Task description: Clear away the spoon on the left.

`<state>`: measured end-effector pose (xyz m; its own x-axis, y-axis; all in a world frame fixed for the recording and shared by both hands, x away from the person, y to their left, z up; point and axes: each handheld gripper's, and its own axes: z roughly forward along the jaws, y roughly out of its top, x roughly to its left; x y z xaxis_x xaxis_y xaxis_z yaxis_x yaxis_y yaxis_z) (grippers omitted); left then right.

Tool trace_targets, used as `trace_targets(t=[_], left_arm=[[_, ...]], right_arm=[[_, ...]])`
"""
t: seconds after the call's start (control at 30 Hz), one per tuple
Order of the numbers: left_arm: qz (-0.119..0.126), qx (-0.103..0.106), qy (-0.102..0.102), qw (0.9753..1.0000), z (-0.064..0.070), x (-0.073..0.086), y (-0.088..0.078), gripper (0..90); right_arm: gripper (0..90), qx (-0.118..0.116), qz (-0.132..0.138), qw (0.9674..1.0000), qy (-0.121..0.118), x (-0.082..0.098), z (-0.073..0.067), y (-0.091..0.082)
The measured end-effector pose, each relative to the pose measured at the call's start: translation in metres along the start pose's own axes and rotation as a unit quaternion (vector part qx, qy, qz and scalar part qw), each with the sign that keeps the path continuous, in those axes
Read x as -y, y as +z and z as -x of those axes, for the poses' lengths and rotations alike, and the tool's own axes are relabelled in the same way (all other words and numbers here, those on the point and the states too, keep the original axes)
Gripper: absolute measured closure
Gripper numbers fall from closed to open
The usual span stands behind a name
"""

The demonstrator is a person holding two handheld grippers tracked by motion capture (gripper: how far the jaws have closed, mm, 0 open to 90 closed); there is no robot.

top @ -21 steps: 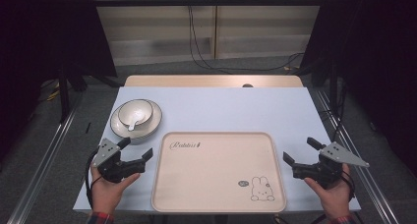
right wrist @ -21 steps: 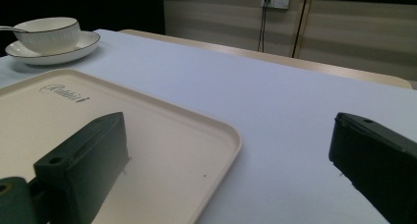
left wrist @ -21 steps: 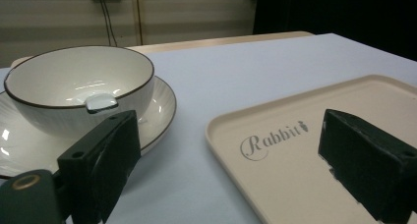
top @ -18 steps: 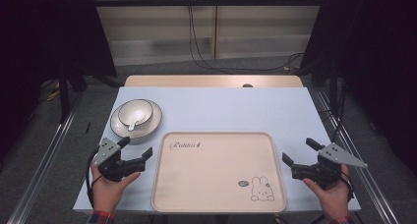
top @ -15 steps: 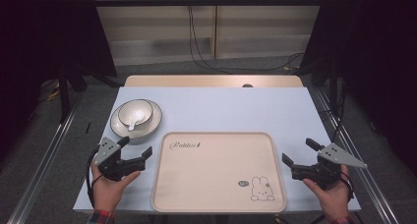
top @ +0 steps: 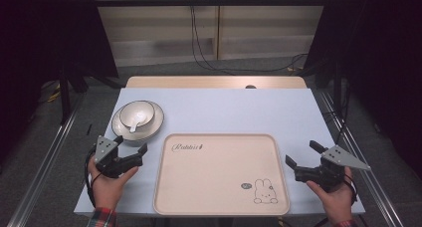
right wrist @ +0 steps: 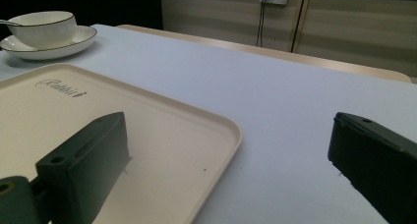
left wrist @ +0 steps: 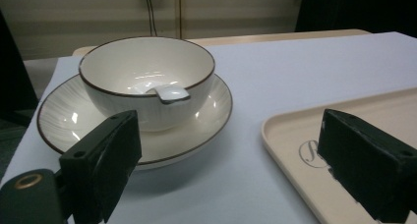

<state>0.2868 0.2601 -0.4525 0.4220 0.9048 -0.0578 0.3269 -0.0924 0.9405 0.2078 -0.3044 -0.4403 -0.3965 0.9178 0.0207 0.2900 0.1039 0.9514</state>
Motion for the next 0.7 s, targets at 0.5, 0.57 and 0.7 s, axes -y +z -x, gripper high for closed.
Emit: trace_targets(t=[0.5, 0.57, 0.7], left_arm=[[0.011, -0.027, -0.021, 0.9994, -0.012, -0.002, 0.014, 14.4], [0.015, -0.029, -0.024, 0.9992, -0.013, -0.002, 0.015, 17.2], [0.021, -0.045, -0.034, 0.9982, -0.021, -0.004, 0.016, 22.3]], right_arm=[[1.4, 0.000, -0.001, 1.0000, -0.001, 0.000, 0.000, 0.001], [1.6, 0.001, 0.001, 1.0000, -0.002, 0.000, 0.001, 0.001], [1.7, -0.001, 0.002, 1.0000, 0.003, 0.000, 0.001, 0.001]])
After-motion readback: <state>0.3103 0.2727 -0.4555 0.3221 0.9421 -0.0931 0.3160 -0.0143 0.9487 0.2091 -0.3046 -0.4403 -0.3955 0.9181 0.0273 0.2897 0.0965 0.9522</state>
